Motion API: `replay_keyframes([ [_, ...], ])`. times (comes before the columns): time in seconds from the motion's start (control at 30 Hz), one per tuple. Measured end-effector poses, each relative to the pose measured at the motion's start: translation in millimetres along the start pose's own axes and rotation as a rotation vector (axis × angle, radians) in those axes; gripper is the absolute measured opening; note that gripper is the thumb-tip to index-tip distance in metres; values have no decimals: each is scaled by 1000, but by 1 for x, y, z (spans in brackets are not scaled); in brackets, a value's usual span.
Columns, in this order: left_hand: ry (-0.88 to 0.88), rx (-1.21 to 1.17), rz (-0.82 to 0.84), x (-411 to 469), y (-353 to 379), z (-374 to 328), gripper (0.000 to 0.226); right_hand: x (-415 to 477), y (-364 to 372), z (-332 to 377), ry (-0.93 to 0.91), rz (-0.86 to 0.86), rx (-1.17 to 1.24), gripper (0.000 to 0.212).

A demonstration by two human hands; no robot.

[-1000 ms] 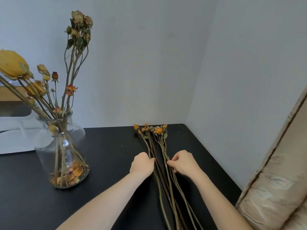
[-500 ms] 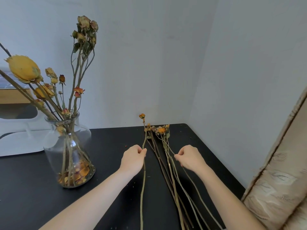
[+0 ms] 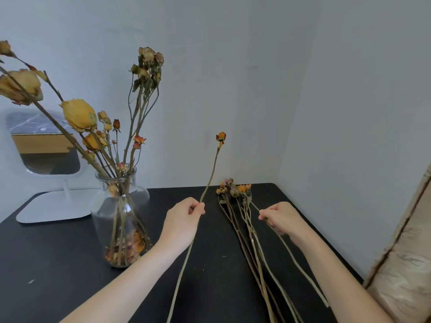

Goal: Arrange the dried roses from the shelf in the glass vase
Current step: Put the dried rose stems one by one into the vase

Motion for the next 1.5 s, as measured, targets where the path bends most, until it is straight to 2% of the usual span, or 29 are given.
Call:
replay_keyframes([
  [0.1,1,8,-8,1,-8,3,23,-4,5,-8,102,63,29,27],
  [0.27,-13,11,4,-1,-10,7,20,-8,14,-18,200,142,72,23],
  [0.4,6,11,1,0,-10,6,18,-5,18,-17,200,175,154,30],
  [0.7,17,-2,-13,2,-11,6,20,-3,26,-11,195,227,347,28],
  [0.9,44,-32,-18,1,-19,-4,19,-7,17,2,70,121,380,20],
  [1.13,217,-120,-99,1,-66,-60,17,-16,10,49,-116,-42,421,22],
  [1.27,296,-134,-234,4,-124,-83,18,-26,9,81,-238,-136,428,21],
  [1.5,412,-162,-531,4,-231,-110,22,-50,12,131,-420,-195,512,19],
])
Point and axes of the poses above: each hand's wrist, its own x-axis towards the middle knuckle, its own y-axis out of the palm, z = x × y, the point moved 8 cm from there along x, towards the middle knuckle, and after that the axes turned 13 degrees about -z, right-handed, at the moved point
